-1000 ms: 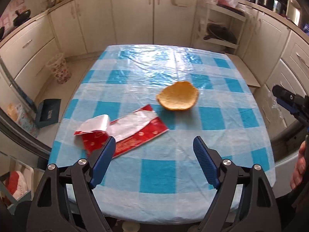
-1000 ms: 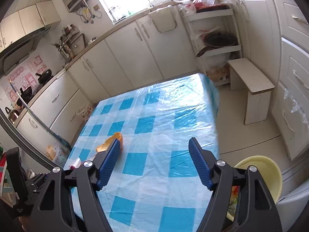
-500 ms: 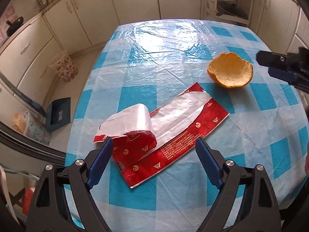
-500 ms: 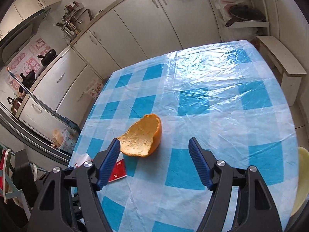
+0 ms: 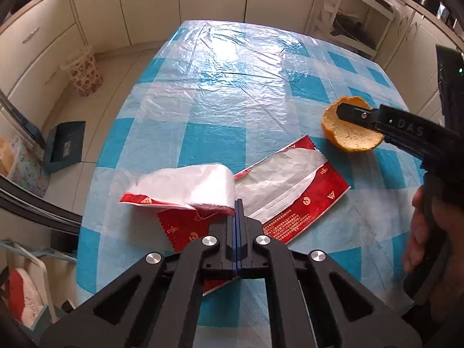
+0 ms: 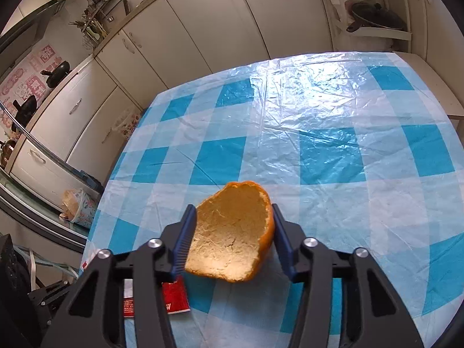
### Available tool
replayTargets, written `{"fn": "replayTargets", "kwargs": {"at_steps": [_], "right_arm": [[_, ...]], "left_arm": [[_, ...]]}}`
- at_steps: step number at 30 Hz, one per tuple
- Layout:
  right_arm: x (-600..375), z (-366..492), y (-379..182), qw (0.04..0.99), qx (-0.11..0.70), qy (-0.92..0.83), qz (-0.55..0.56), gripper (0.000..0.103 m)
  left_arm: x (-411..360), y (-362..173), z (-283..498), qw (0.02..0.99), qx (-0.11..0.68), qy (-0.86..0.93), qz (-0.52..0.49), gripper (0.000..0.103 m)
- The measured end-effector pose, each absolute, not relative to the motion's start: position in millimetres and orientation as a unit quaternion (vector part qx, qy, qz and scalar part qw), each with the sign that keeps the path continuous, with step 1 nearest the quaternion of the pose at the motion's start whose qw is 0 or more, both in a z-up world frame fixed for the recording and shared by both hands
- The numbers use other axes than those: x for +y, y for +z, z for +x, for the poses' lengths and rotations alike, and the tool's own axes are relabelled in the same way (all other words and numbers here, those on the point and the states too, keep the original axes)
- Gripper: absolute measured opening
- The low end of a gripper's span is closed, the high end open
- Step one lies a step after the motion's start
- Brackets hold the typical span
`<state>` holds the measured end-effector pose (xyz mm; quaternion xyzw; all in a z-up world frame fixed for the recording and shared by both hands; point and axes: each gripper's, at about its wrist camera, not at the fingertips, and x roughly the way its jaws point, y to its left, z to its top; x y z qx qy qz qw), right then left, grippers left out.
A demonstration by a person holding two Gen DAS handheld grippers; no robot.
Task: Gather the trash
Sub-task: 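Grasp the red-and-white wrapper with the left tool while the right tool grasps the last peel, then carry the wrapper and peel over the yellow bucket and open both tools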
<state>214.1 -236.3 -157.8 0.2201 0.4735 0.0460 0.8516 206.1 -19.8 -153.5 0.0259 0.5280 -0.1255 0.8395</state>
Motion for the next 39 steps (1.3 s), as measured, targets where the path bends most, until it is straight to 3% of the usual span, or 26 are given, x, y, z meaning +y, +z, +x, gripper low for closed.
{"fn": "replayTargets", "kwargs": {"at_steps": [3, 21, 39], "right_arm": [[-239.7, 211.9, -158.8, 0.852, 0.474, 0.047, 0.217, 0.013], [-303.2, 142.3, -87.0, 0.892, 0.394, 0.041, 0.219, 0.011], [-385.9, 80.3, -94.7, 0.895, 0.382, -0.043, 0.227, 0.011]], "left_arm": [[-15.4, -148.6, 203.6, 0.837, 0.528, -0.144, -0.005, 0.000], [-52.3, -91.5, 170.7, 0.854, 0.453, -0.252, -0.049, 0.000], [-119.2, -54.8, 131.9, 0.868, 0.398, -0.297, 0.012, 0.000]]}}
